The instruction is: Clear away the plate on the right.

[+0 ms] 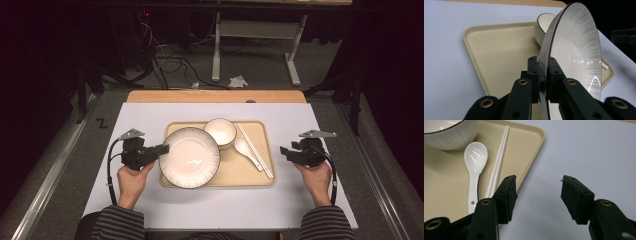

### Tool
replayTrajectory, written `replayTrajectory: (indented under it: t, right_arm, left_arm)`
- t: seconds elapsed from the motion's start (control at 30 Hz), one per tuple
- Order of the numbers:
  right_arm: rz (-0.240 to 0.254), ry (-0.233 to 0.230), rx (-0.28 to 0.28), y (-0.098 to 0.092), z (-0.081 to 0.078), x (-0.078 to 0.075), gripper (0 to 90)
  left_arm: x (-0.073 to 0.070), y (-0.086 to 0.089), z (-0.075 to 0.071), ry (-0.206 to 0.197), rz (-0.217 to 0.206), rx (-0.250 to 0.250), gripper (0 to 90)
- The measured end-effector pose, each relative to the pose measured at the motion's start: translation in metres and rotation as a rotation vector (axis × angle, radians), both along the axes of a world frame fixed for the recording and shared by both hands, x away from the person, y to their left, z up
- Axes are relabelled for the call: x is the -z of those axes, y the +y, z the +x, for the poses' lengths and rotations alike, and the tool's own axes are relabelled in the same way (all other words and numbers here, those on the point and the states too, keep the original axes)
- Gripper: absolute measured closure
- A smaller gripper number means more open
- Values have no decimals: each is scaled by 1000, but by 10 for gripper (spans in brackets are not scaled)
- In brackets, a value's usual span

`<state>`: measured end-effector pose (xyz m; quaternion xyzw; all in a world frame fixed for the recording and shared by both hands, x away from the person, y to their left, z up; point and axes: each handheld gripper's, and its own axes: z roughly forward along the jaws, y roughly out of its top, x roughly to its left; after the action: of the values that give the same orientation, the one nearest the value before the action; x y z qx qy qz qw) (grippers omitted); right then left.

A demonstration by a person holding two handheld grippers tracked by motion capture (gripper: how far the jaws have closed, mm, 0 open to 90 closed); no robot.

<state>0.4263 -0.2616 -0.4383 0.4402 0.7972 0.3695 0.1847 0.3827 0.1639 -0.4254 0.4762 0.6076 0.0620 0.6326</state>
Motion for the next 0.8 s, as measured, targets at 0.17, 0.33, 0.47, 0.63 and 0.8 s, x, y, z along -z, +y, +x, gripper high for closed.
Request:
replayTrajectory:
  t: [0.17, 0.33, 0.47, 0.63, 0.8]
  right_arm:
    - [-22, 16, 47, -10, 4, 8, 471]
    - [-27, 27, 81, -18, 6, 13, 469]
    - [-28, 30, 94, -21, 6, 15, 469]
    - [-35, 35, 99, -22, 7, 17, 469]
    - [-45, 43, 100, -22, 8, 19, 468]
  left_arm:
    - [3, 10, 1, 17, -12, -22, 837]
    - [6, 17, 3, 31, -14, -39, 835]
    - [8, 23, 5, 39, -20, -59, 831]
    - [10, 29, 7, 45, -7, -75, 832]
    - [13, 36, 11, 69, -18, -95, 830]
